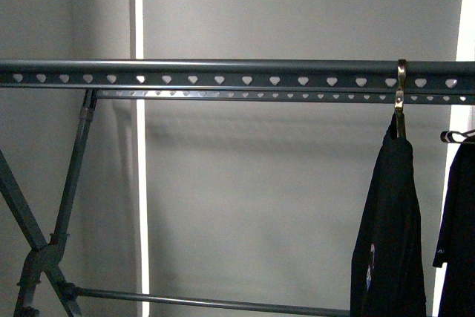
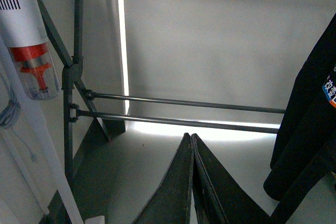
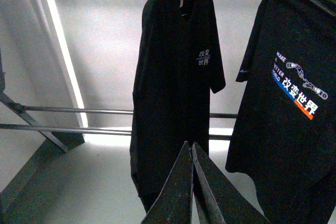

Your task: Hang clothes on hanger

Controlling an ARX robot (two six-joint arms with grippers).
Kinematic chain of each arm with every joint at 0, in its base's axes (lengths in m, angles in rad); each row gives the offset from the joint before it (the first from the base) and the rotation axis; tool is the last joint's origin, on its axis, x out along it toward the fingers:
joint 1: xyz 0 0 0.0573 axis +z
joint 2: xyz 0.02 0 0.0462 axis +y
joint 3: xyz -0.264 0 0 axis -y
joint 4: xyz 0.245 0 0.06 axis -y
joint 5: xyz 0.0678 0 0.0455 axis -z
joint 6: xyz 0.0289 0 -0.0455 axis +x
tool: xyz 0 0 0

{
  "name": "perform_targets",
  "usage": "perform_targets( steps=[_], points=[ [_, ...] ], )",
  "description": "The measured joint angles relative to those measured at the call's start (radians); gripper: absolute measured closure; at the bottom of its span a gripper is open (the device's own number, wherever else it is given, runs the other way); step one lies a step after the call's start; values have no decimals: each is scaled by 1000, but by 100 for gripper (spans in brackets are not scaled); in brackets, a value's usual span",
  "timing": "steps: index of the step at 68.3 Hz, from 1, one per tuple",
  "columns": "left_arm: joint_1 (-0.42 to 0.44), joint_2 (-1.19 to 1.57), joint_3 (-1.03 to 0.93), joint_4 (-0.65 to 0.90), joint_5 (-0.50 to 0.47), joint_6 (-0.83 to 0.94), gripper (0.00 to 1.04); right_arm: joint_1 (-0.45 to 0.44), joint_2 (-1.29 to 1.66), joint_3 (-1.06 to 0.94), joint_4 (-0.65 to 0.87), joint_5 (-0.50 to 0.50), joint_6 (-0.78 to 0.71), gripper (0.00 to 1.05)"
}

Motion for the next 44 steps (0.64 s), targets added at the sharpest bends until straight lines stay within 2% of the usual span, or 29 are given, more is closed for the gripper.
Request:
perform_targets(
  steps=[11,18,31,36,44],
  points=[
    [0,-41,0,-41,0,0,101,0,0,0,0,0,0,102],
    [0,-181,0,-206,0,0,101,0,0,0,0,0,0,102],
    [0,-210,0,-217,0,0,101,0,0,0,0,0,0,102],
    [0,-211,0,-217,0,0,89,0,0,0,0,0,-1,100],
    [0,-211,0,-218,0,0,66,0,0,0,0,0,-1,78]
  ],
)
